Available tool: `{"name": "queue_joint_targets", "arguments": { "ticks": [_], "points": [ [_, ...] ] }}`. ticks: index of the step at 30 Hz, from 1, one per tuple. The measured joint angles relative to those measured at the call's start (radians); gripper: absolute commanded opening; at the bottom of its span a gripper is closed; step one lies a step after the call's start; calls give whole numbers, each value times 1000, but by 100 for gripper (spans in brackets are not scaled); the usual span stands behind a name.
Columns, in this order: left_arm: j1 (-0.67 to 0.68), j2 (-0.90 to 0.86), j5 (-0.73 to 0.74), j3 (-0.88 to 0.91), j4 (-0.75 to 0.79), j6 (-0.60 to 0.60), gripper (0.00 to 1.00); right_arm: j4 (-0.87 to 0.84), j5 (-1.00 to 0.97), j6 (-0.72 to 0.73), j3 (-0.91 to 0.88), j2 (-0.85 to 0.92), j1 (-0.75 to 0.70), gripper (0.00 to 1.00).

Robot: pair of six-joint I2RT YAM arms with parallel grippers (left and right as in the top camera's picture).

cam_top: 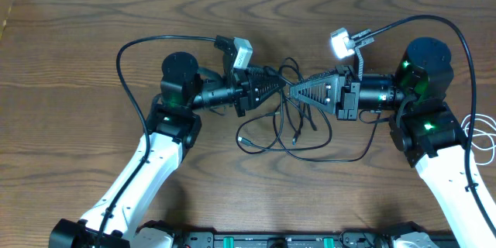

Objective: Untangle cables

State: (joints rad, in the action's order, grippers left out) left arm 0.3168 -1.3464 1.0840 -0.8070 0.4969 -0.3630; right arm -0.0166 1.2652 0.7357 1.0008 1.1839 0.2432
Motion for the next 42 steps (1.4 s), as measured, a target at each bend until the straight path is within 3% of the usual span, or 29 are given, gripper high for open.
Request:
{"name": "queue_joint_targets", "arguments": {
  "ticks": [6, 8, 11, 14, 18, 23, 33, 38, 42],
  "points": [
    [6, 0, -3, 0, 0, 4, 8, 2, -12, -6, 0, 0, 0, 2],
    [-3, 0, -3, 0, -1, 3, 8, 19, -31, -26, 0, 0, 0, 6],
    [-30, 0, -2, 0, -1, -7, 8, 76, -79, -84, 0, -2, 0, 29],
    [-69, 0, -5, 0, 0, -39, 8, 192, -169, -183, 3, -2, 0, 70],
    [-130, 12, -5, 0, 0, -93, 7, 397, -413, -278, 4, -5, 2, 97],
    [-169, 83, 11, 0, 3, -141, 7, 590, -823, -296, 2, -5, 3, 99],
    [-169, 201, 18, 0, 108, -294, 7, 636, -1110, -238, 2, 110, 14, 99],
    [-169, 221, 18, 0, 177, -349, 7, 616, -1085, -208, 0, 224, 15, 99],
    [-169, 224, 14, 0, 187, -370, 8, 533, -866, -250, -2, 280, 15, 99]
  ]
}}
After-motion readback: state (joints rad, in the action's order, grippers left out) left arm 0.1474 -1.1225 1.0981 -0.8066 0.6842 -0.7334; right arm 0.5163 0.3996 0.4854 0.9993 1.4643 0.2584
